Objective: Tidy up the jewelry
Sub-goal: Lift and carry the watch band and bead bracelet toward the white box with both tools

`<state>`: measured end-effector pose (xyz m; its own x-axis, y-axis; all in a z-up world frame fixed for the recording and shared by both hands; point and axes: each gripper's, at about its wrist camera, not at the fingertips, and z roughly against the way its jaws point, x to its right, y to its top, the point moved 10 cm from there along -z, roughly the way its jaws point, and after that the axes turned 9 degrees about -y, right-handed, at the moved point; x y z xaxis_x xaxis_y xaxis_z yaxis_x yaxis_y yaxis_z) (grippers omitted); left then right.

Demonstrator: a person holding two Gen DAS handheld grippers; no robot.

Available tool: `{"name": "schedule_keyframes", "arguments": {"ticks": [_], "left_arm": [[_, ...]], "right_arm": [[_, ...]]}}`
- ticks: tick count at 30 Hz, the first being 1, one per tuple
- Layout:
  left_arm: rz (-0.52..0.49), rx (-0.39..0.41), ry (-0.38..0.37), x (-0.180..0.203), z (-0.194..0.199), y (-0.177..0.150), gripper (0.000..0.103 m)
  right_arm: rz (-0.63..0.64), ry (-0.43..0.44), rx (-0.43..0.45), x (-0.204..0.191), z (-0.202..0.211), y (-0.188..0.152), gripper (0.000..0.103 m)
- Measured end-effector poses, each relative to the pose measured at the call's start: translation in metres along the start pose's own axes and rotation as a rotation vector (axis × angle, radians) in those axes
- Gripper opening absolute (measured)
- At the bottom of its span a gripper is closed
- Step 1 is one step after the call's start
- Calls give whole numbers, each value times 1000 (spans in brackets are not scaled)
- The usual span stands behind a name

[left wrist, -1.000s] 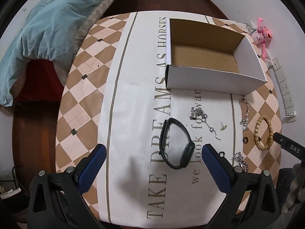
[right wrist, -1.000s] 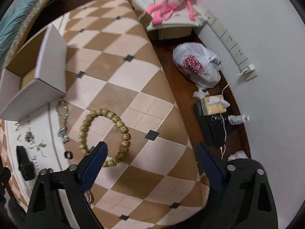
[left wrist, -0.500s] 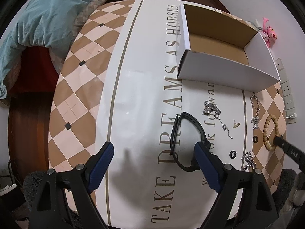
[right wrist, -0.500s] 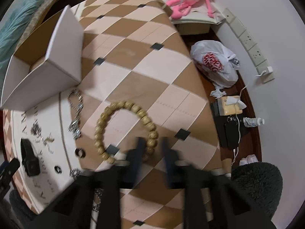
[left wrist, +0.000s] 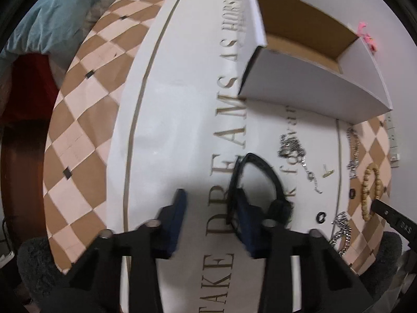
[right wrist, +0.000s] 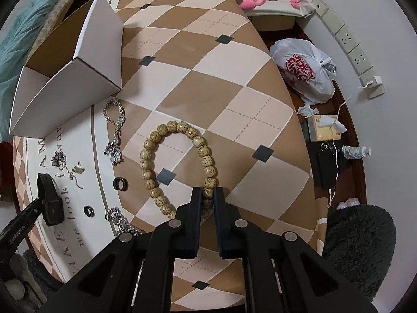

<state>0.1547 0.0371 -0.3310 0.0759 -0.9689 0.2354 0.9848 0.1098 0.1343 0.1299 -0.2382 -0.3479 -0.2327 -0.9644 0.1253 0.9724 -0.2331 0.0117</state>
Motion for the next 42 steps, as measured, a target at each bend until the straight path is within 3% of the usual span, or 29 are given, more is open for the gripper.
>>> {"name": "schedule_keyframes", "arguments": {"ticks": [5, 8, 13, 21, 26, 28, 33, 34, 35, 36, 42], "left_arm": [[-4, 10, -4, -2, 0, -2, 8], [-9, 13, 0, -1, 1, -6, 6], [-13, 25, -2, 6, 6, -14, 5], [-39, 67, -32, 26, 40, -21, 4], [-53, 98, -60, 35, 59, -13, 4], [-23, 108, -108, 34, 59, 0, 5], [63, 80, -100, 20, 42, 17, 12], [60, 70, -90, 18, 37, 17, 26], [57, 62, -81, 18, 32, 17, 51], [57, 53, -67, 15, 27, 16, 63], [20, 20, -29, 13, 0, 11, 67]], "right_arm": [[1, 0, -9, -1, -1, 3, 10], [10, 10, -1, -1, -1, 2, 10], [-32, 84, 14, 3, 6, 3, 9], [-2, 180, 108, -19, 58, 8, 9], [29, 223, 160, -32, 93, 15, 9], [36, 231, 176, -37, 106, 19, 9], [49, 220, 183, -40, 106, 23, 9], [47, 217, 181, -40, 104, 23, 9], [44, 218, 174, -41, 100, 21, 9], [42, 218, 171, -41, 98, 21, 9], [32, 200, 165, -41, 88, 15, 9]]}}
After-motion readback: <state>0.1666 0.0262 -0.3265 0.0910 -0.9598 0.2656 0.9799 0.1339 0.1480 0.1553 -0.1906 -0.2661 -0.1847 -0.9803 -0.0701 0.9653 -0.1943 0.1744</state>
